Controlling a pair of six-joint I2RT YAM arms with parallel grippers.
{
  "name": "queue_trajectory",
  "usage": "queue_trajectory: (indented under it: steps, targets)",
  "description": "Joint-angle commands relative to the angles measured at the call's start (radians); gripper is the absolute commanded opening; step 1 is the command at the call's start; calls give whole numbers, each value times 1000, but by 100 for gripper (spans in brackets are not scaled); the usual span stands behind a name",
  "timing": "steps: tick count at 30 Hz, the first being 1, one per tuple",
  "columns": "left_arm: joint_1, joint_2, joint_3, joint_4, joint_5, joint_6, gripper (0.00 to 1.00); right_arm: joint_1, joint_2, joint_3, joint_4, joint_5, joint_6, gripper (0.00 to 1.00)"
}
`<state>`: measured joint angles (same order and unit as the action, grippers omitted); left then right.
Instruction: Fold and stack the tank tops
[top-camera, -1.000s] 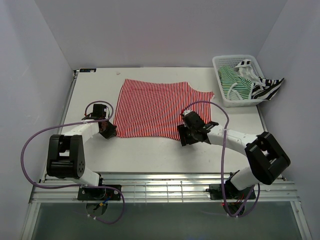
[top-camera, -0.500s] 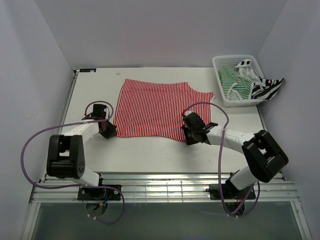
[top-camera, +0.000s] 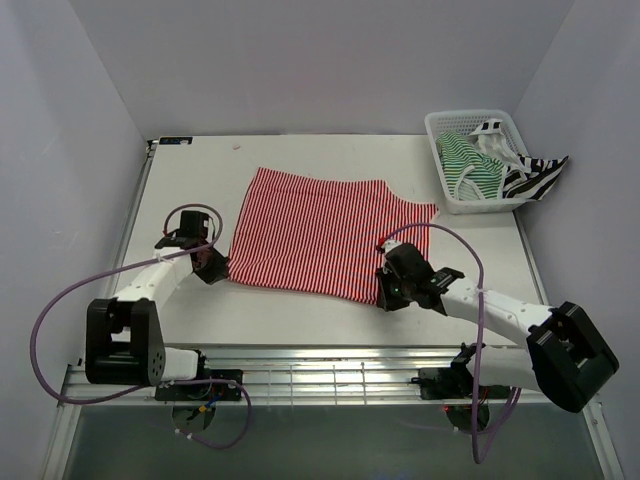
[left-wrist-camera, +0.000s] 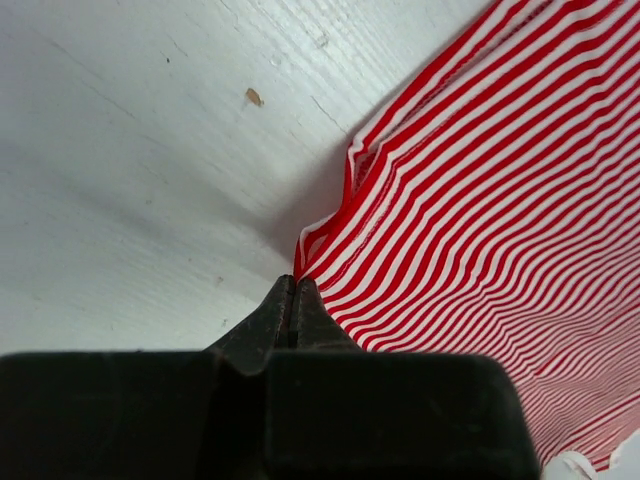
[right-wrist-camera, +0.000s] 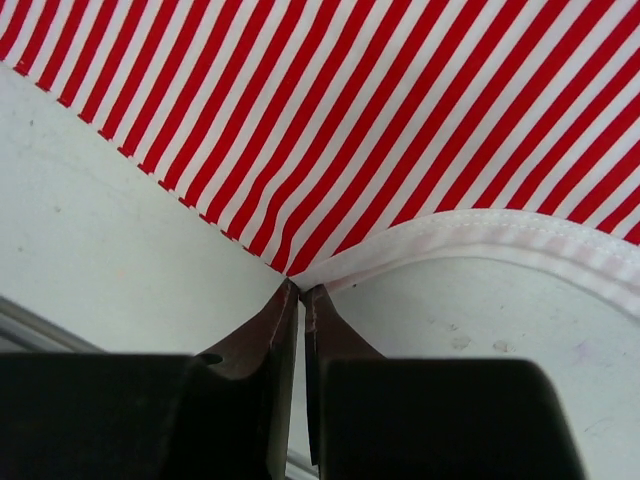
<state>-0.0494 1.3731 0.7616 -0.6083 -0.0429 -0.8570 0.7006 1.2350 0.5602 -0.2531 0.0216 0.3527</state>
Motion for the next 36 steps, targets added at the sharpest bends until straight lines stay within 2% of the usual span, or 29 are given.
queue_trajectory:
  steps: [1, 7, 13, 20, 36]
  targets:
    - [3, -103, -25, -41, 23, 19, 0, -1, -69, -25, -41, -120, 12, 8]
    - [2, -117, 13, -45, 97, 41, 0, 0, -103, 41, -116, -92, 15, 8]
    - [2, -92, 87, -39, 101, 27, 0, -7, -92, 133, -189, -39, 26, 8]
    - [2, -8, 199, -24, 106, 18, 0, -99, -69, 199, -206, -48, 20, 8]
    - [-3, 227, 403, 42, 118, 24, 0, -230, 135, 395, -218, -100, -86, 8]
